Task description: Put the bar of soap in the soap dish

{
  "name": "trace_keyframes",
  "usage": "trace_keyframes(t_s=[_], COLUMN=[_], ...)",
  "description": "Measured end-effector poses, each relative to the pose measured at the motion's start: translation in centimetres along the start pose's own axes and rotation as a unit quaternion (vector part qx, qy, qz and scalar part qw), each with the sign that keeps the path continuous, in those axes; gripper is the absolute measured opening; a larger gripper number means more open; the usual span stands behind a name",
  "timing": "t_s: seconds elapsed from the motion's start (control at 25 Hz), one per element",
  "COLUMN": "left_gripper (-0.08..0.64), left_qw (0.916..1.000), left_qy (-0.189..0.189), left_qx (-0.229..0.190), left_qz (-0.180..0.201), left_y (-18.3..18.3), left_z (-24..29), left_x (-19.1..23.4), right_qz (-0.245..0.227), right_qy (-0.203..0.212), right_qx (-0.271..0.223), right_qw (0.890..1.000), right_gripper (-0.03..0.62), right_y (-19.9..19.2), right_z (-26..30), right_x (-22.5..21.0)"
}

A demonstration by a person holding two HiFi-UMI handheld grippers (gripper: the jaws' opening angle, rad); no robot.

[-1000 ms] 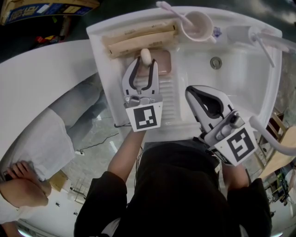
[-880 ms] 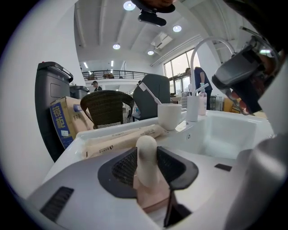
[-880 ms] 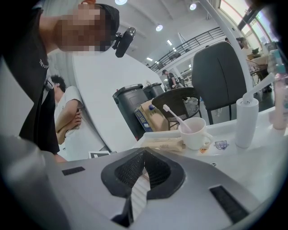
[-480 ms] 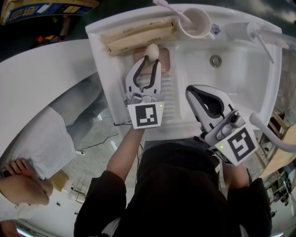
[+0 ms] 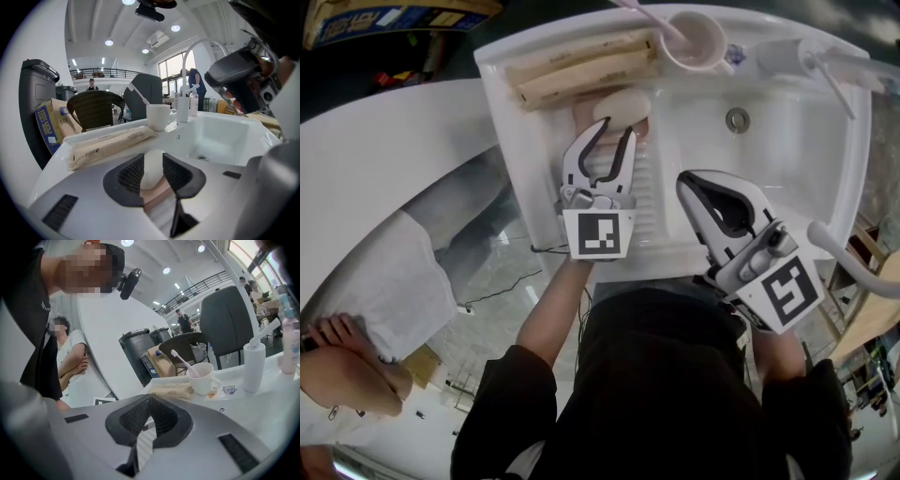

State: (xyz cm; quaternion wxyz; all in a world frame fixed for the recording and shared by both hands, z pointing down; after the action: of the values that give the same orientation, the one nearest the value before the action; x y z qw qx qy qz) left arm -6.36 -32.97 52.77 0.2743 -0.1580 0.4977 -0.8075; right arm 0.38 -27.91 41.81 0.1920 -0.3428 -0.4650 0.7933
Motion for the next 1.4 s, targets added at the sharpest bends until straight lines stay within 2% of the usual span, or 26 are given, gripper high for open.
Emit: trace_keyframes(t_s=[0.48, 0.76, 1.0, 1.4], left_gripper=[0.118, 0.091, 0.054, 0.016], left_qw=[0.9986, 0.9983, 0.9966, 0.9949], left_qy=[0.008, 0.009, 0.007, 0.013], left_qx=[-0.020, -0.033, -0.047, -0.070], left_qz=[-0.049, -0.048, -0.067, -0.072], left_y=[1.1, 2.2, 3.7, 6.2], left_z=[-1.6, -3.3, -5.1, -8.3], left_x=[0.7, 1.2, 1.1, 0.7], right_qz=[-0.004, -0.017, -0.040, -0.075], right_qy=[-0.007, 0.003, -0.011, -0.028], right_qx=[0.002, -0.018, -0.011, -0.010], right_qw=[1.000, 1.000, 0.999, 0.997], right_gripper=[0.021, 0.021, 0.021, 0.021], right_y=[-0.2, 0.7, 1.5, 2.8], right_z=[-0.4, -0.7, -1.6, -3.3], right_x=[0.5, 1.5, 1.7, 2.8])
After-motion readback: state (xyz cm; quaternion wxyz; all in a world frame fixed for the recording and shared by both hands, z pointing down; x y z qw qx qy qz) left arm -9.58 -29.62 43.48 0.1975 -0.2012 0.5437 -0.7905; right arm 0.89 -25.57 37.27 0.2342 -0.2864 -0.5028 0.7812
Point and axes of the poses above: the fingertips, and each gripper's own axes: z forward along the fingers, x to its left, y out of its top, the point moved 1 cm from there along -z, backward along the fingers, and after that the axes turned 6 degrees about -z, right-handed, at the moved point
